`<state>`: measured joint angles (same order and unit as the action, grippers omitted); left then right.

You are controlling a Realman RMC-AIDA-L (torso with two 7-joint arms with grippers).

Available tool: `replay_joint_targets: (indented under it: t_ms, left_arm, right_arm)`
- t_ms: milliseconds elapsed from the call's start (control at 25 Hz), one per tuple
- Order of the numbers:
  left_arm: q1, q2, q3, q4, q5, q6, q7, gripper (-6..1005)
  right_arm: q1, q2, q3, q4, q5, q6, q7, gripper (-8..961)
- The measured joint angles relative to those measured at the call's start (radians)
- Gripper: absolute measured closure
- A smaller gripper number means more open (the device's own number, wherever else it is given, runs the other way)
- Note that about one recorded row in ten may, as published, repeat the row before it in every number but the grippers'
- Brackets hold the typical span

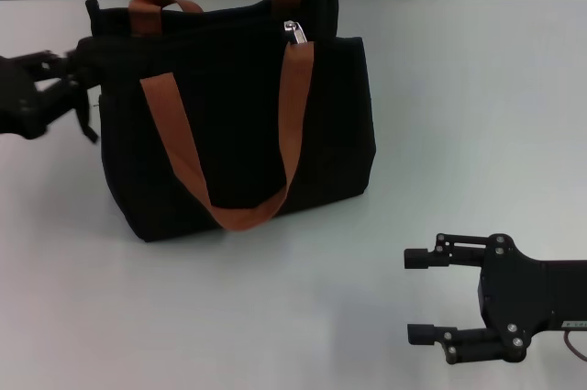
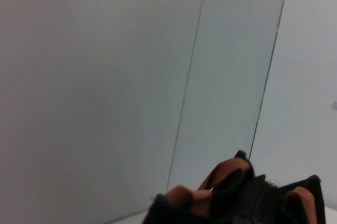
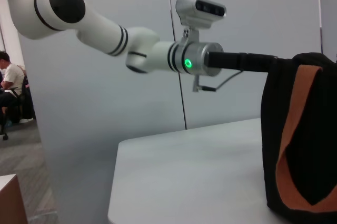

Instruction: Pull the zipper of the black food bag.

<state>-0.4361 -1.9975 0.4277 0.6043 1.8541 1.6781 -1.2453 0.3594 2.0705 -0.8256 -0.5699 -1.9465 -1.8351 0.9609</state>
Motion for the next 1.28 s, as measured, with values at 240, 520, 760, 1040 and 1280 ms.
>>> replay_joint_targets:
  t_ms: [240, 520, 760, 1040, 1280]
  left_arm:
    - [0.009, 0.109, -0.014, 0.087, 0.034, 0.09, -0.212, 748]
    - [-0.001, 0.077, 0.006, 0.083, -0.019, 0.298, -0.117, 387]
    - [0.011, -0.005, 0.204, 0.047, -0.008, 0.308, 0.128, 181]
    - [0.025, -0.049, 0.309, -0.083, 0.1, 0.194, 0.296, 161]
    - [0.052, -0.059, 0.312, -0.113, 0.147, 0.157, 0.348, 162]
  right_arm:
    - [0.001, 0.001, 0.0, 0.001, -0.001, 0.031, 0.002, 203]
    - [0.003, 0.005, 0.002, 0.001, 0.005, 0.055, 0.004, 203]
    - [0.012, 0.006, 0.001, 0.001, 0.006, 0.057, 0.003, 204]
    - [0.024, 0.007, -0.008, 0.034, 0.003, 0.06, -0.003, 205]
    - [0.034, 0.007, -0.018, 0.044, -0.001, 0.081, -0.005, 205]
